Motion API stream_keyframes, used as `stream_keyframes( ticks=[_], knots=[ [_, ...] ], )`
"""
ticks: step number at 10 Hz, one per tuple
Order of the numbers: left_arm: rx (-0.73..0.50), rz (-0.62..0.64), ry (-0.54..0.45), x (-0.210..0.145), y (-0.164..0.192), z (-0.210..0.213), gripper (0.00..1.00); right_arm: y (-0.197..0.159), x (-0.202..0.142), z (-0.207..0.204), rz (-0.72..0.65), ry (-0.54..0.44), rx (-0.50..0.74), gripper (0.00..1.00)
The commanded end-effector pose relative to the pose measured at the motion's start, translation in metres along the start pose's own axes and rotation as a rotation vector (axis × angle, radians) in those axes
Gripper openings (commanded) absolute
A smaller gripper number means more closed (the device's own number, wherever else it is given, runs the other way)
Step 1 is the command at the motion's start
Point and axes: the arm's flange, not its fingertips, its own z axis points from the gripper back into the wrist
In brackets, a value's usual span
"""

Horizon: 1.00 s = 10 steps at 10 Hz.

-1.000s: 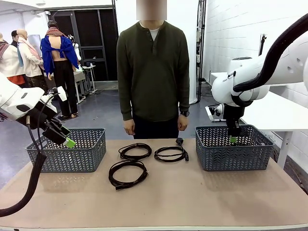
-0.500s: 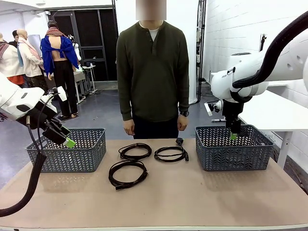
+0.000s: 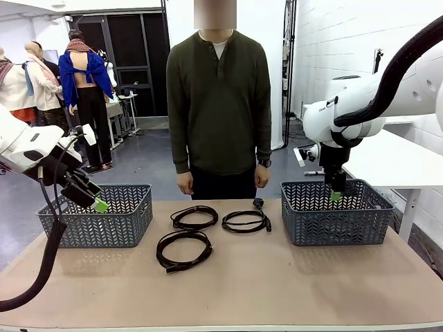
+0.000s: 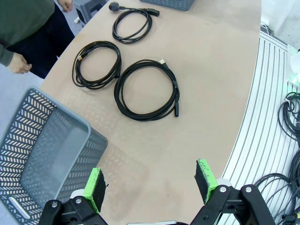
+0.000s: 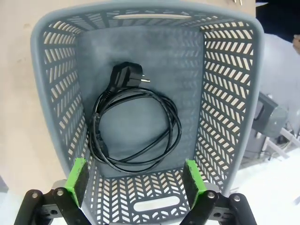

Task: Organize the cables according to human instructions.
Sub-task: Pick up a bundle of cables and place it in the basket indicated by the human.

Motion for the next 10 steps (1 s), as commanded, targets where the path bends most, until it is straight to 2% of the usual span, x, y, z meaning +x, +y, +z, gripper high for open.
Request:
stream_keyframes(
  ticks=[1, 3, 6, 10],
  knots=[
    [-0.019, -0.018, -0.017, -0.004, 0.003, -0.001, 1.00, 0.000, 0.000, 0.000, 0.000, 0.000, 0.000, 1.00],
    [-0.019, -0.018, -0.017, -0.004, 0.003, -0.001, 1.00, 0.001, 0.001, 0.001, -0.007, 0.007, 0.002, 1.00],
    [-0.019, -0.018, -0.017, -0.004, 0.003, -0.001, 1.00, 0.034, 0.035, 0.027, -0.134, -0.007, -0.031, 1.00],
    [-0.019, -0.018, -0.017, -0.004, 0.003, -0.001, 1.00, 0.080, 0.068, 0.039, -0.236, -0.110, -0.082, 1.00]
  ],
)
